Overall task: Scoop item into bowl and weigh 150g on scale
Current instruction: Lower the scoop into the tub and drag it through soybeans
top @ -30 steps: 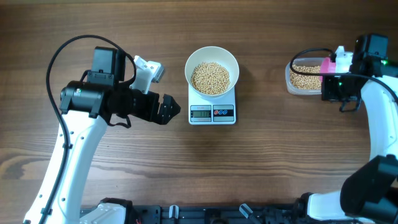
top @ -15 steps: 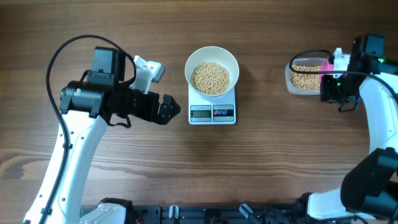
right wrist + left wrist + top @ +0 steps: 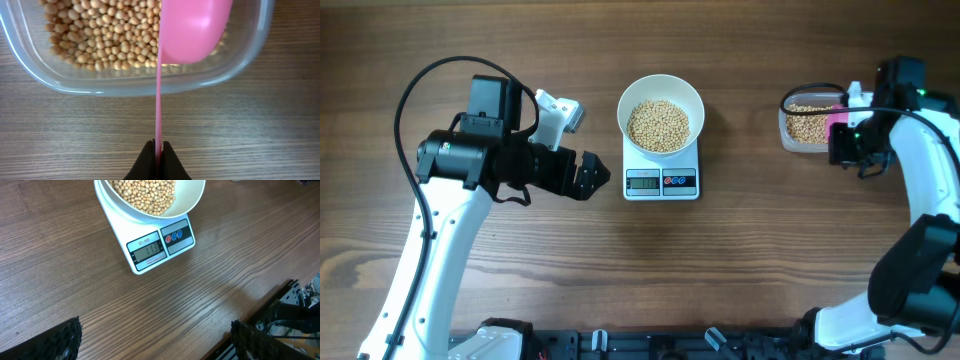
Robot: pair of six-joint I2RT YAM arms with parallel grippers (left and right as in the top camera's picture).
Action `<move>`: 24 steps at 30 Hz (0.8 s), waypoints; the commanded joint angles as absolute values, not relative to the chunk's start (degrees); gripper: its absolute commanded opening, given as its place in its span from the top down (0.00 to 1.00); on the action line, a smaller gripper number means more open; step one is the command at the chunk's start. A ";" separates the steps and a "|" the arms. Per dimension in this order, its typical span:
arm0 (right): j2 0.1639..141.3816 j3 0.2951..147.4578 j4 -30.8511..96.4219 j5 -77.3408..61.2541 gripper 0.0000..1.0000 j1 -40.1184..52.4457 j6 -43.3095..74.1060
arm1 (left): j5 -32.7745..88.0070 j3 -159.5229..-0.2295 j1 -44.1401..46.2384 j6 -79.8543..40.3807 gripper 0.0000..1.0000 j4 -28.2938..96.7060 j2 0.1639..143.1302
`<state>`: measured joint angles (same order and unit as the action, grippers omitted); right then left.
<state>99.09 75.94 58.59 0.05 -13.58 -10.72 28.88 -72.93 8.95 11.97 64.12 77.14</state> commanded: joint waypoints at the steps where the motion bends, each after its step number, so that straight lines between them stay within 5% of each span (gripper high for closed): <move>1: 99.98 75.61 57.74 0.62 0.96 -11.22 -10.28 | 29.98 -73.19 9.21 13.13 0.00 64.12 76.18; 24: 100.71 75.61 57.14 9.34 0.96 -9.76 -8.99 | 29.98 -73.19 9.21 13.13 0.00 64.12 76.18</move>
<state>99.39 75.90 57.14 7.66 -9.89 -10.13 28.88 -72.93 8.95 11.97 64.12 77.14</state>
